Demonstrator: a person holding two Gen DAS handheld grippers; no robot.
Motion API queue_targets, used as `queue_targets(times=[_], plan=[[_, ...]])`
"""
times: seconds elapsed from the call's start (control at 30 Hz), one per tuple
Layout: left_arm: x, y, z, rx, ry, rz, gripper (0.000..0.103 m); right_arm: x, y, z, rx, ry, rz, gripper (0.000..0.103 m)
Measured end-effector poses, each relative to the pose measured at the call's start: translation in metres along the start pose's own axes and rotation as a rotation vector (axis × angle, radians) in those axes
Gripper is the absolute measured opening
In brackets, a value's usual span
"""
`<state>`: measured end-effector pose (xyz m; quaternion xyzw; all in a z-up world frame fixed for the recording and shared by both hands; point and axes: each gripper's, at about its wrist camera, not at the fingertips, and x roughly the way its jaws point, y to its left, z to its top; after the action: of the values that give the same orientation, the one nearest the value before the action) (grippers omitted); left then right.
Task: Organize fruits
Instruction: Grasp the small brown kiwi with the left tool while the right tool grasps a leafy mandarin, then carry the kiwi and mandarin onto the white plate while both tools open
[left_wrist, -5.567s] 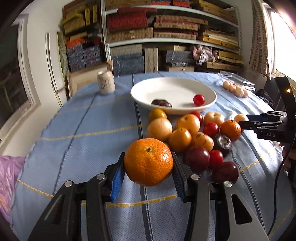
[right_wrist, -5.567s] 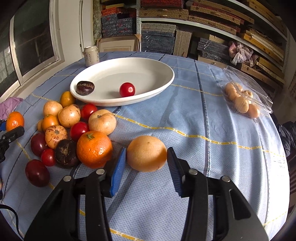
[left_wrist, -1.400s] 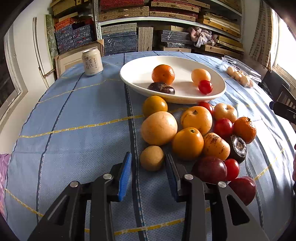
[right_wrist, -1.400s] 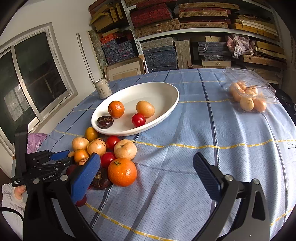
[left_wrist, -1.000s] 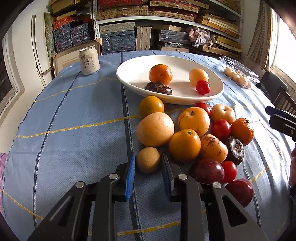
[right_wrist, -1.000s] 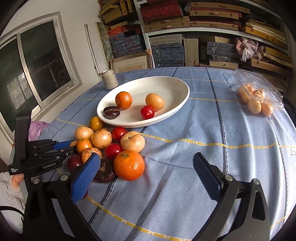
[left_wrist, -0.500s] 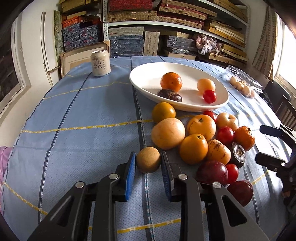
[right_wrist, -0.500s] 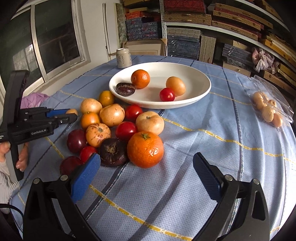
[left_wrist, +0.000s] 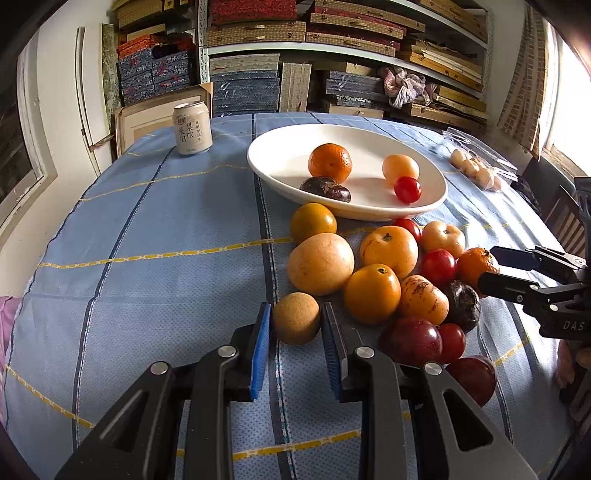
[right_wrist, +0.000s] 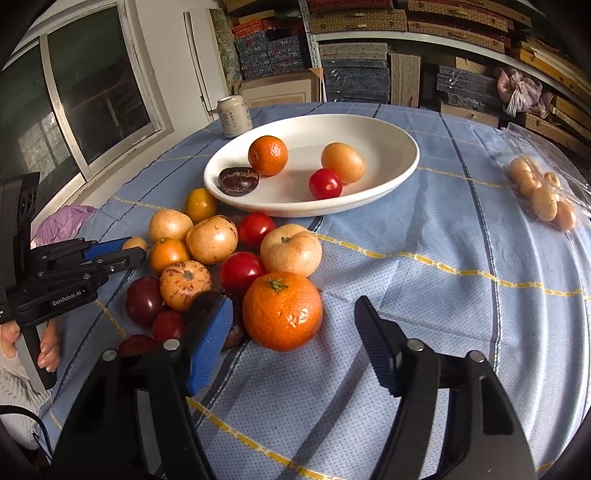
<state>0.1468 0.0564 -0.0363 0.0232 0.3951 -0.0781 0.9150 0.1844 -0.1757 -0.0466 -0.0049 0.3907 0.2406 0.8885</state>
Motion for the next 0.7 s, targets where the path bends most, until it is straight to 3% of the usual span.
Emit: queue_targets(times=[0.27, 0.3, 0.37, 0.4, 0.43, 0.7], plan=[[0.003, -0.003, -0.001, 0.001, 0.015, 0.001, 0.027, 0.017, -0.017, 0.005, 0.108, 0.045, 0.094, 0.067], [0.004, -0.003, -0.001, 0.000, 0.017, 0.001, 0.027, 0.016, -0.019, 0.005, 0.117, 0.042, 0.098, 0.065], [0.005, -0.001, -0.002, -0.002, 0.021, 0.000, 0.027, 0.017, -0.021, 0.005, 0.125, 0.041, 0.109, 0.051], [0.006, -0.001, -0.002, -0.003, 0.022, 0.000, 0.027, 0.018, -0.024, 0.004, 0.152, 0.043, 0.159, 0.045], [0.006, -0.001, -0.003, -0.003, 0.023, 0.000, 0.027, 0.019, -0.026, 0.003, 0.172, 0.040, 0.170, 0.045], [0.006, 0.006, -0.001, -0.021, 0.014, 0.003, 0.027, 0.006, -0.024, -0.001, 0.158, 0.008, 0.125, 0.044]])
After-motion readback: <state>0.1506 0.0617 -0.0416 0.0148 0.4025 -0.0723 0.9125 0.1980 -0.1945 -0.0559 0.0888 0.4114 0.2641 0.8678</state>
